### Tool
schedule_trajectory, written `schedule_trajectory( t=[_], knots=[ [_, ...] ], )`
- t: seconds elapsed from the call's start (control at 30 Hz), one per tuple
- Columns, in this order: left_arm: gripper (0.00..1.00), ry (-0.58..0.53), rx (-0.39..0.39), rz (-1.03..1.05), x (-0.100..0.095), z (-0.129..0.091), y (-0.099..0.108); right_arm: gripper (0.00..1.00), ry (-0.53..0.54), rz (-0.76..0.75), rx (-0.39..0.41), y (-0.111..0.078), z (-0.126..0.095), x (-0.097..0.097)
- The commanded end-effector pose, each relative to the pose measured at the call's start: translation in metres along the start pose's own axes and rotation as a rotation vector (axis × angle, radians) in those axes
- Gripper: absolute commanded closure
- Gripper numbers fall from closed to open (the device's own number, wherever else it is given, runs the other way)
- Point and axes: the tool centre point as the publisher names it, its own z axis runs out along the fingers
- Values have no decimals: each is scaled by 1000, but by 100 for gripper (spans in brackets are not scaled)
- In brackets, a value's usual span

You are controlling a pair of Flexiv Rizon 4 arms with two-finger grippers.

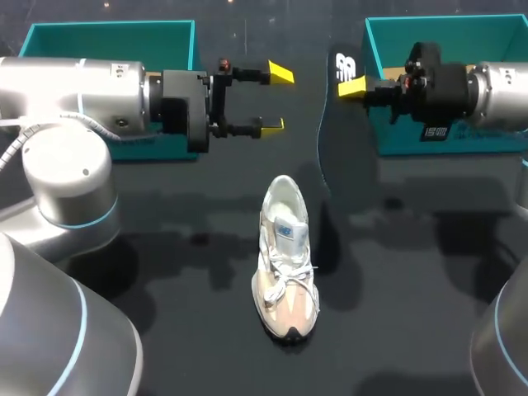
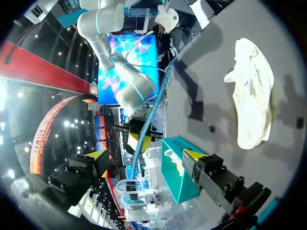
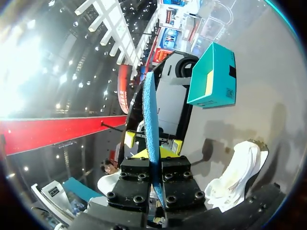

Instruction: Take the shoe out of the shoebox, open the shoe tongue, remove and reinsert the insole, then place the shoe into the shoebox

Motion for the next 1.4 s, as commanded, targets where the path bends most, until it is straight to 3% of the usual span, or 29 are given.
schedule_trajectory(
  t=[0.03,0.43,0.7,1.23,1.4],
  knots=[
    [0,-11,10,-23,0,8,-1,100,-21,45,21,15,16,-9],
    [0,-8,18,-19,-2,8,-3,100,-57,67,17,18,16,-13],
    [0,-3,15,-24,9,29,1,100,-41,192,2,23,24,-18],
    [51,4,3,-50,19,46,3,100,-62,312,-4,28,33,-28],
    [56,0,7,-47,19,47,1,100,-65,324,4,30,34,-30]
  ],
)
